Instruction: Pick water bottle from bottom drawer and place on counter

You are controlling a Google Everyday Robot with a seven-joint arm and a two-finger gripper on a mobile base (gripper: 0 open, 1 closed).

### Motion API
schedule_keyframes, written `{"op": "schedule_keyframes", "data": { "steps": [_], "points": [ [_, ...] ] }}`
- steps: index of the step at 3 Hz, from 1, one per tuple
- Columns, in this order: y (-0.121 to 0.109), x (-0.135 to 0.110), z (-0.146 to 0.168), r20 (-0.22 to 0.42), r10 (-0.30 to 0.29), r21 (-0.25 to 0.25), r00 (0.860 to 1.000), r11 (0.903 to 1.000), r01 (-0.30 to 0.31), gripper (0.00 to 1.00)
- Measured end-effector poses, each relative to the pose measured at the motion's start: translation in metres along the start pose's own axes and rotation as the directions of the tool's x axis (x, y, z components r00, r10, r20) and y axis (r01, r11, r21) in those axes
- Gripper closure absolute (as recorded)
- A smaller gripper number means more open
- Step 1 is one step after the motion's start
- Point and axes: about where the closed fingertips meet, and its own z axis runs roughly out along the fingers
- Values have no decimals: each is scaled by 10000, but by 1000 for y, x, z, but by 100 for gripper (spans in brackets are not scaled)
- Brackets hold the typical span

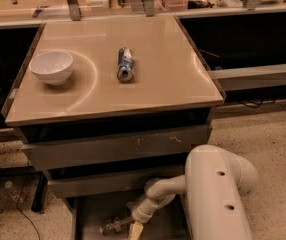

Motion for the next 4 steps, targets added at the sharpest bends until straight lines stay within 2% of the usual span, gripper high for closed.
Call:
{"op": "schedule_keyframes", "data": {
  "steps": [1,2,3,4],
  "points": [
    [5,-1,5,-11,-49,-27,10000,10000,49,0],
    [11,-4,24,-44,-106,137,9999,9998,107,0],
    [5,-10,33,-137,-293,610,9995,9977,301,0],
    [-9,-14,40,-238,-577,1161,9981,9914,601,0]
  ]
}}
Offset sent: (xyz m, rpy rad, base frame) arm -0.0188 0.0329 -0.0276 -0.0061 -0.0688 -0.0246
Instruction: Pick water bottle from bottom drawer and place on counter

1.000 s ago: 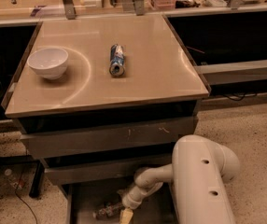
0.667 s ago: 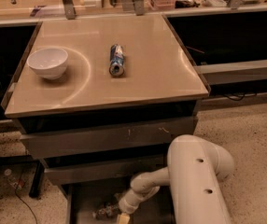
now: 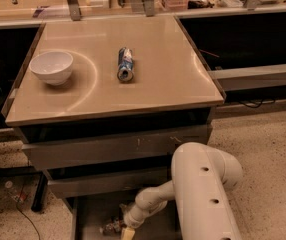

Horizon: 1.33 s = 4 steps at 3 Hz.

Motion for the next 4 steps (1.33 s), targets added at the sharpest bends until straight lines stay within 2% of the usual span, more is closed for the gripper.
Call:
{"op": "schedule_keyframes", "data": {
  "steps": [3,4],
  "points": [
    [0,26,31,-62,555,-260,9984,9981,-556,0],
    [0,26,31,-60,562,-260,9984,9981,-563,18]
  ]
}}
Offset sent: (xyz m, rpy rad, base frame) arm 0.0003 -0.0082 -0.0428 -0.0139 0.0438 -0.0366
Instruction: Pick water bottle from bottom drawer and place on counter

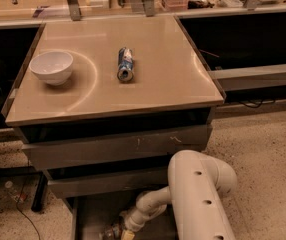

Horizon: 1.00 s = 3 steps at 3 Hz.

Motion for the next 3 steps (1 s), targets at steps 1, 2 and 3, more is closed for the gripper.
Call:
{"op": "schedule_keyframes", "data": {
  "steps": [1,2,3],
  "points": [
    [0,0,0,0,0,0,10000,10000,0,41],
    [0,0,0,0,0,-1,10000,10000,0,64],
    [0,0,0,0,0,-1,10000,10000,0,87]
  ]
}}
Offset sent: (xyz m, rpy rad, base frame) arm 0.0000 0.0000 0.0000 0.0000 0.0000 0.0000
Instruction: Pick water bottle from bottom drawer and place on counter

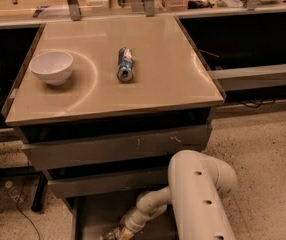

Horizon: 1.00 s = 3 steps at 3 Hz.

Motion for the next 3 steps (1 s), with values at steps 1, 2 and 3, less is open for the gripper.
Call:
{"op": "schedule_keyframes", "data": {
  "steps": [1,2,3],
  "points": [
    [0,0,0,0,0,-5,10000,10000,0,100],
    [0,0,0,2,2,-7,10000,10000,-2,100],
    [8,-5,-17,-148,102,250,9998,9996,-98,100]
  ]
}}
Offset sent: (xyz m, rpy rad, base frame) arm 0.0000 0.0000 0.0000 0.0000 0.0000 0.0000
